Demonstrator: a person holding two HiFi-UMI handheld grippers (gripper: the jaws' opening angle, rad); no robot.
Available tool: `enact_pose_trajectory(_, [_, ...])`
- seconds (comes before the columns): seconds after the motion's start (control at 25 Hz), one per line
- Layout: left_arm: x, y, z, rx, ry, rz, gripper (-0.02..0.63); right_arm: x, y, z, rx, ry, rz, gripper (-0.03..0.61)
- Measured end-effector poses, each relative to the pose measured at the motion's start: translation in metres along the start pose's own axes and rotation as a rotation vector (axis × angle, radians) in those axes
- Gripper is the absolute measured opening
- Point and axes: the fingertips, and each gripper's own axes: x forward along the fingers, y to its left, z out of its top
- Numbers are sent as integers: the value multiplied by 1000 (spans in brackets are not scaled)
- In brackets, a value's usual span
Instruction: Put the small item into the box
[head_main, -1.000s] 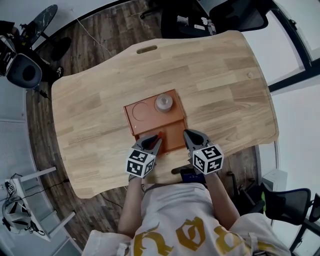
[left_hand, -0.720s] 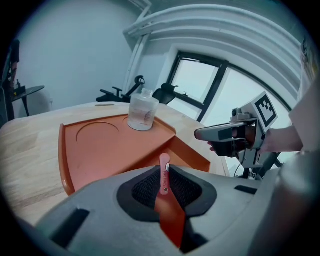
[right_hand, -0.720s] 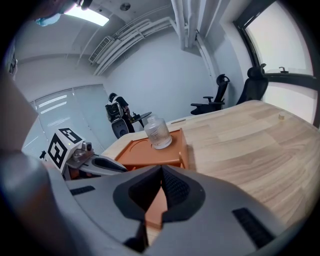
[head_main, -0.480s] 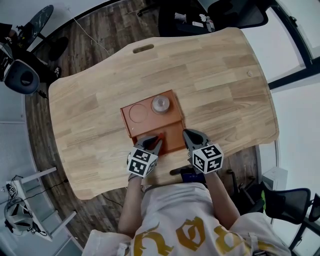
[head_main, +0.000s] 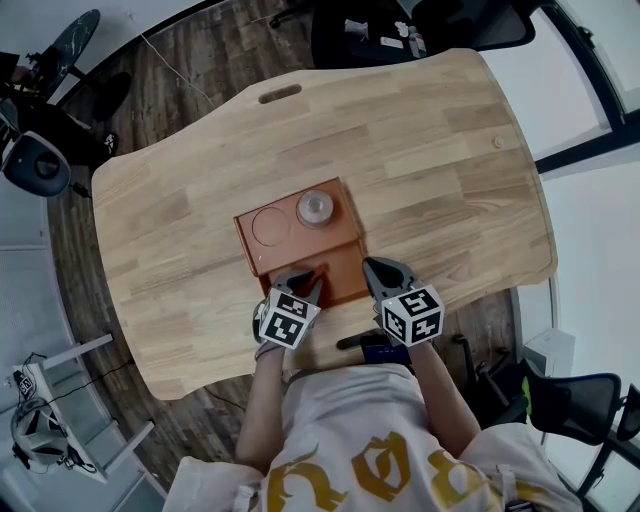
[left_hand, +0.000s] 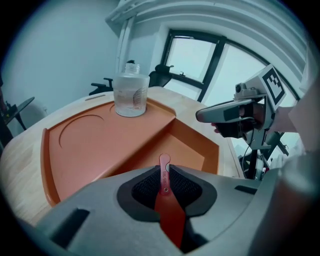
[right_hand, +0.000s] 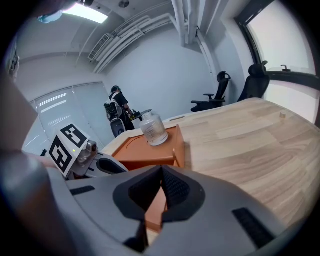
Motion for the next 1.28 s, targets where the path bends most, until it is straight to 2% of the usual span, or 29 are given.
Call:
enact_pose_trajectory(0.24, [10,-5,-8,15,71,-4,55,-2,-5,-1,1,1,-7,12])
enact_pose_trajectory(0.76, [22,-2,-15,35,143,20,55,5,-6,3,1,2,8,12])
enact_pose_trajectory(1.28, [23,-4,-16,44,141,33,74,-3,-9,3,10,-11,0,11])
